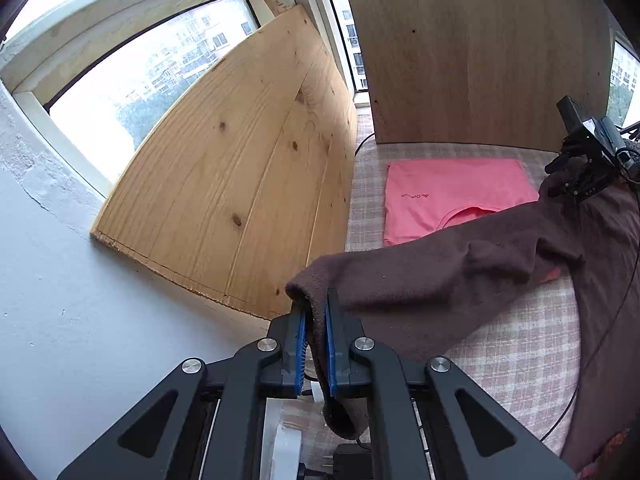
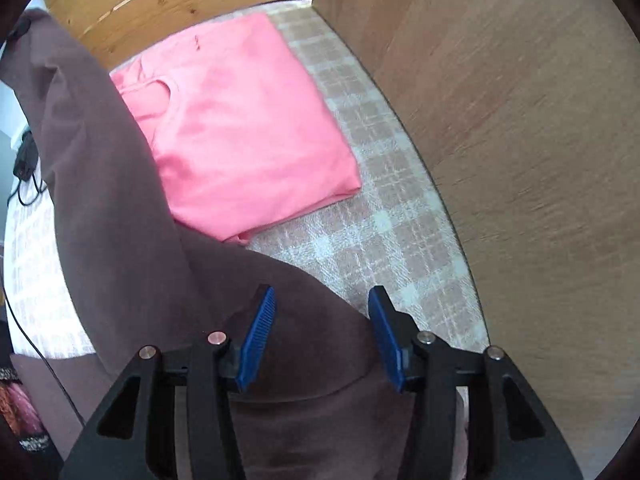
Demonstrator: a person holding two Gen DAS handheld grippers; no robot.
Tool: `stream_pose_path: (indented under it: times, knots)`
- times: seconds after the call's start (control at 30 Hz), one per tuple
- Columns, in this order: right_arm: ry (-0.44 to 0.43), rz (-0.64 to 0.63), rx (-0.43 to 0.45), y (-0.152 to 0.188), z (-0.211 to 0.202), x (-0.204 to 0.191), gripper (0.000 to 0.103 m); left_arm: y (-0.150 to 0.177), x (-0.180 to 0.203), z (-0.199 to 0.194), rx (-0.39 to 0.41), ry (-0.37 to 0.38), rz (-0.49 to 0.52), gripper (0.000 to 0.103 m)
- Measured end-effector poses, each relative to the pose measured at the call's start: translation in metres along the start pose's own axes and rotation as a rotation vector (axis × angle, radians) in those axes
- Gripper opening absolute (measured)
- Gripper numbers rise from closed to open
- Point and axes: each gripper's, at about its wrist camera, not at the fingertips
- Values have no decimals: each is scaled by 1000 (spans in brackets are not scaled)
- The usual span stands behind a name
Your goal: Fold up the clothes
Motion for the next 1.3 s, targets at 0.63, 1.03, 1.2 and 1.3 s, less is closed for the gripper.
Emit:
stream_pose_path:
  times: [0.63, 1.03, 1.2, 1.3]
  knots:
    - [2, 377, 288, 58, -70, 25, 19, 26, 12, -13, 13, 47, -21, 7]
    - [-59, 640, 224, 181, -131, 14, 24, 9, 103, -120, 208, 116, 163, 7]
    - [-16, 697, 183, 233, -131, 11, 24, 40, 183, -169, 240, 199, 269, 7]
    - [-13, 716, 164, 258, -126, 9, 24, 69, 235, -185, 217, 273, 322, 7]
Point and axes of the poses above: each gripper's, at about its wrist camera, not at the fingertips, and z roughly the way its jaws point, x to its right, y to its underside, and after that the axes turned 9 degrees about z, right-handed
